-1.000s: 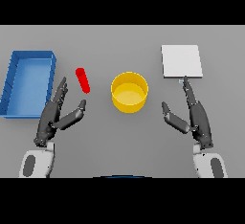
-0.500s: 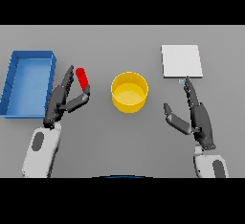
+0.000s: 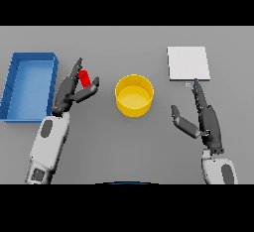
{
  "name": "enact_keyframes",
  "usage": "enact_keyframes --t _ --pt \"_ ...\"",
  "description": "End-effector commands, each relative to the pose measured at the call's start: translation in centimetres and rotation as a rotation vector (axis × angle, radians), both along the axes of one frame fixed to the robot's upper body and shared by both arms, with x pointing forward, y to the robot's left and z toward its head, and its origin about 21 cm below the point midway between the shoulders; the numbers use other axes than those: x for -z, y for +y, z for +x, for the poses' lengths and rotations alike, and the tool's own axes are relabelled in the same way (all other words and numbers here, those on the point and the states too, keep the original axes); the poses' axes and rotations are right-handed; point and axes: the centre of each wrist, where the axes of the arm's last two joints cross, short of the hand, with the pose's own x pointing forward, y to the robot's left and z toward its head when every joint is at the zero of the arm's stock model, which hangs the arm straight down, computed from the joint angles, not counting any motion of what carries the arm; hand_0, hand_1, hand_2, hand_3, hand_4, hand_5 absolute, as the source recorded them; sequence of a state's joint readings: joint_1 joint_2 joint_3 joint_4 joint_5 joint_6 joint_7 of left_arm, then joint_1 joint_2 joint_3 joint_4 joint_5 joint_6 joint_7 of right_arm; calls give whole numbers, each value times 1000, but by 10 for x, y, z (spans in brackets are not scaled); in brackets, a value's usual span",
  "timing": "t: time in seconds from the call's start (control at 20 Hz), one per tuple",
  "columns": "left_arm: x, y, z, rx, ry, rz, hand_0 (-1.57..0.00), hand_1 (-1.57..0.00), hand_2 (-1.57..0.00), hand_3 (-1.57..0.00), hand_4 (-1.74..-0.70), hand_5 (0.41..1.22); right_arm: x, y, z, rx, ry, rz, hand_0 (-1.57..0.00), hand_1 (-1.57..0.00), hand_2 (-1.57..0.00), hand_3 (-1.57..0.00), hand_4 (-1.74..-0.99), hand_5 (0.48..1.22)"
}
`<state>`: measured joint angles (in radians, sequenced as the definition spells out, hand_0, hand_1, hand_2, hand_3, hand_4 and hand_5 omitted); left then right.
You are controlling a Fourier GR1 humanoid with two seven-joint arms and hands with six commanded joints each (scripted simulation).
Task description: Pick up the red beaker and tilt it to pour out 1 green nut into yellow bowl. Pick up the yellow bowl and place it on the metallic measuring scale.
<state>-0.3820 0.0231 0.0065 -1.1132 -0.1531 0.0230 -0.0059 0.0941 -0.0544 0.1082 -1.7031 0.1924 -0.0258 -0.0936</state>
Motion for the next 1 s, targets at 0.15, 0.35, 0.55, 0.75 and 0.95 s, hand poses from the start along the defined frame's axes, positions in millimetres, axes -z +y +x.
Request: enact_keyframes --t 0.15,0.35,0.55,0.75,0.95 --pt "2 -2 9 22 -1 4 1 1 1 1 -1318 708 -1 -1 -1 -2 8 5 1 1 1 1 -1320 683" --pt "3 -6 17 35 -26 -11 1 1 1 1 -1363 735 -2 1 2 8 12 1 1 1 1 1 -1298 682" --pt "6 -15 21 -17 -7 -50 -458 -483 -501 -490 -1443 881 -2 -2 -2 6 1 -16 1 1 1 1 -1286 685" --pt "9 -25 25 -36 -58 7 -1115 -1125 -1133 -1128 -1443 1082 -2 -2 -1 10 9 3 1 1 1 1 -1290 684" --pt "9 -25 24 -54 -100 -14 -1384 -1388 -1391 -1390 -1553 1129 -2 -1 3 -9 15 14 1 1 1 1 -1303 682"
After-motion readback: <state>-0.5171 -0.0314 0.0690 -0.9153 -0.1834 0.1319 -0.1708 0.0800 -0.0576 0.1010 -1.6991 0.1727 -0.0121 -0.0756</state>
